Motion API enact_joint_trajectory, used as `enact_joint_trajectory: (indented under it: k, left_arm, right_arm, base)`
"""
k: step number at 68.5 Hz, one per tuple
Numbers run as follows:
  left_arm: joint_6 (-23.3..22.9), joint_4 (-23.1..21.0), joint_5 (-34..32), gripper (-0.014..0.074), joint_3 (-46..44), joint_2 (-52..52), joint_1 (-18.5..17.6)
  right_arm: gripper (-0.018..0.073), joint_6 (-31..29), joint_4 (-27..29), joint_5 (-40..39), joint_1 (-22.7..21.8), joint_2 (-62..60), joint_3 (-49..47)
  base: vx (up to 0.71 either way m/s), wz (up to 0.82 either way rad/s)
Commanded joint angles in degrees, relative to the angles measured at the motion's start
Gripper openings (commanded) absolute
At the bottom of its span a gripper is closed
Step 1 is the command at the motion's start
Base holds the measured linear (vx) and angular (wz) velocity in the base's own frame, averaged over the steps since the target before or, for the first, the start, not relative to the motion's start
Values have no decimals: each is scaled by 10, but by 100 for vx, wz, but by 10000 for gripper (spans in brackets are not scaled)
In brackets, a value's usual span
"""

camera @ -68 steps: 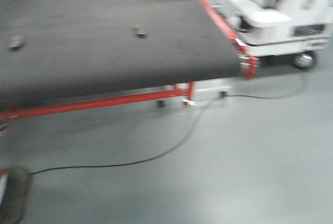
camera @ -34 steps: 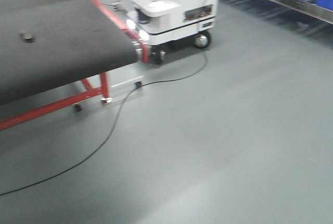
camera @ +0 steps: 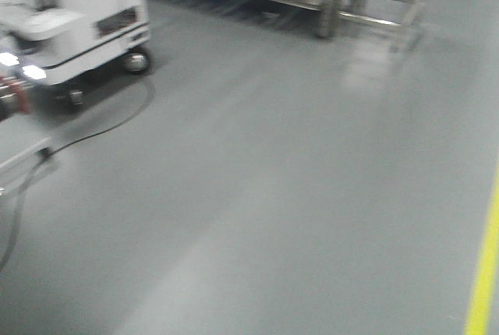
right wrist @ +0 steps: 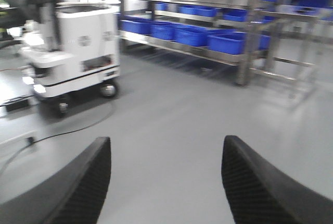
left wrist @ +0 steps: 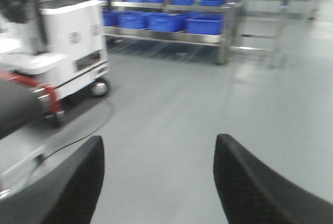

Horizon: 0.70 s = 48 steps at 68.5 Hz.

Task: Move and align brake pads A on conveyor
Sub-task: 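Back away from the conveyor and turn toward the aisle, then drive along the yellow-lined aisle past the blue bin racks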

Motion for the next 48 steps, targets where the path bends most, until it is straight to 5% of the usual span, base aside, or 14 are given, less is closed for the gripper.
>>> enact_joint_trajectory:
  k: [1,23,48]
  left_arm:
    - [-1,-5,-40,451,-15,8,0]
    - [-1,-5,-39,451,-15,8,0]
    - [-1,-5,-40,451,-15,8,0]
  right_arm:
    - [442,-5,-6,-40,-1,6,-13]
    - [442,-5,-6,-40,-1,6,-13]
    - [442,-5,-6,-40,-1,6,-13]
  base:
    - [-8,-105]
    - [-5,-89]
    - [4,-50]
